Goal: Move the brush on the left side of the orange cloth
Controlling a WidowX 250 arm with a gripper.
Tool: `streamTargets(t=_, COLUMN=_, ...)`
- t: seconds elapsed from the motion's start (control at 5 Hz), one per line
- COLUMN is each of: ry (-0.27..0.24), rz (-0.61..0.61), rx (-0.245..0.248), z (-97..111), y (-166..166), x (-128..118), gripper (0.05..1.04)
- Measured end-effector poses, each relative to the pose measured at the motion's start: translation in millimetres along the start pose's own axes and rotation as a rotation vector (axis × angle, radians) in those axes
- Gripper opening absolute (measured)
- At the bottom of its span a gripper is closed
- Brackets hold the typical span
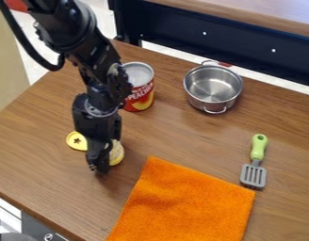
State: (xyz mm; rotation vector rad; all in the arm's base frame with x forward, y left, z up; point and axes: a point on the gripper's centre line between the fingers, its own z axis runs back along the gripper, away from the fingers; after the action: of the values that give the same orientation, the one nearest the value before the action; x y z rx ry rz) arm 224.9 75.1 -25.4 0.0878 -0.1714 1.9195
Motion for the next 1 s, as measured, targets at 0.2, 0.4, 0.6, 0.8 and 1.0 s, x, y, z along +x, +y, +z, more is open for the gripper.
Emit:
streamTargets(t=0.2, ry=0.001, rz=-0.01, rx=-0.016, z=4, y=-1, x=0, gripper=0.999)
streamTargets(t=0.4, ry=0.015, rz=-0.01, rx=-0.01, z=10, y=1, x=-3, gripper=0.999)
streamTargets(t=0.6, ry=0.02, rz=-0.074, rx=-0.071, z=31, y=-5, x=-9, gripper=0.999)
streamTargets(t=0.8, ry=0.005, rz=-0.126, rx=-0.126, z=51, y=-7, x=-17, gripper=0.999)
streamTargets(t=1.0, ry=-0.019, rz=-0.307, rx=-0.179, z=64, y=-18, x=-35, gripper=0.999)
